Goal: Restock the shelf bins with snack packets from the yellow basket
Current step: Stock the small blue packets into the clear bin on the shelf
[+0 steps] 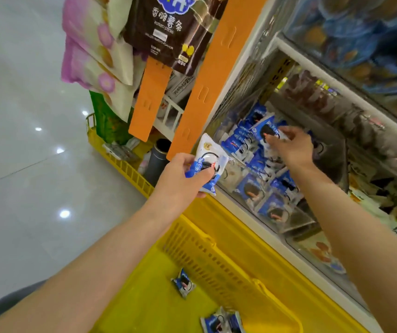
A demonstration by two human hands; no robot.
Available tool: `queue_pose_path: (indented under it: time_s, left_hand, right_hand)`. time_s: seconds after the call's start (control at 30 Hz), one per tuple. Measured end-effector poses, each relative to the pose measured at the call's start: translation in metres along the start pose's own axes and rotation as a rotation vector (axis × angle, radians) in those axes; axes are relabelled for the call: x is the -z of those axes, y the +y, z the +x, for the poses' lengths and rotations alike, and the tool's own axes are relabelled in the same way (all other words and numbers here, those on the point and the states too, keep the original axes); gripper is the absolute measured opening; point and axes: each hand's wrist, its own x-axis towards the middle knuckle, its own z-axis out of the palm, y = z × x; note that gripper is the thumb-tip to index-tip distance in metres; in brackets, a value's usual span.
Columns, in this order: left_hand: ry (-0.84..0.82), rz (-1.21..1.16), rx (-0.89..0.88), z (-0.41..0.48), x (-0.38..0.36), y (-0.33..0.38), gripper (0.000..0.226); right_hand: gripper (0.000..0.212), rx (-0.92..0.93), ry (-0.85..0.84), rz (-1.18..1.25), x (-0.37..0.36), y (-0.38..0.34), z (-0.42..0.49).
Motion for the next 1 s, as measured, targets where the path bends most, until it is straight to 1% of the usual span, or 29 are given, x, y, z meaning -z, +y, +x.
queue_pose_path:
  time_s: [0.07, 0.1, 0.23, 0.47, 0.57, 0.67, 0.73, 0.8, 0.9, 0.97, 1.0]
  left_hand:
    - [-0.005, -0.022, -0.012, 0.007, 0.002, 0.001, 0.018]
    - [-0.004, -0.027, -0.015, 0.01, 0.004, 0.001, 0.017]
    - [0.006, -0.024, 0.0, 0.021, 0.008, -0.002, 0.022]
    - [-0.009, -0.037, 0.024, 0.028, 0.01, -0.004, 0.02]
    - [-0.019, -0.036, 0.032, 0.027, 0.009, 0.001, 0.027]
    - [-0.043, -0.06, 0.044, 0.024, 0.004, 0.008, 0.029]
    - [-0.057, -0.084, 0.062, 0.021, 0.0, 0.011, 0.031]
    - [-0.076, -0.101, 0.081, 0.018, -0.004, 0.013, 0.032]
    - [-0.143, -0.088, 0.105, 0.012, -0.01, 0.013, 0.03]
    - [-0.184, -0.041, 0.1, 0.008, -0.014, 0.013, 0.029]
    - [-0.198, -0.025, 0.092, 0.007, -0.017, 0.013, 0.03]
  right_hand:
    - [0.047, 0.042, -0.013, -0.064, -0.013, -0.002, 0.018]
    - [0.046, 0.074, -0.016, -0.106, -0.019, -0.004, 0.026]
    - [0.041, 0.143, 0.002, -0.25, -0.043, -0.008, 0.057]
    - [0.036, 0.135, -0.03, -0.231, -0.056, -0.002, 0.084]
    - [0.041, 0.168, -0.074, -0.292, -0.051, 0.001, 0.082]
    - [0.053, 0.184, -0.095, -0.349, -0.041, 0.002, 0.074]
    - [0.055, 0.208, -0.093, -0.365, -0.033, 0.0, 0.063]
    - [0.05, 0.261, -0.043, -0.341, -0.025, -0.005, 0.044]
    - [0.035, 0.377, 0.019, -0.146, -0.009, -0.014, 0.001]
    - [0.025, 0.409, -0.032, -0.016, 0.001, -0.018, -0.032]
    - [0.024, 0.402, -0.08, 0.031, 0.005, -0.019, -0.049]
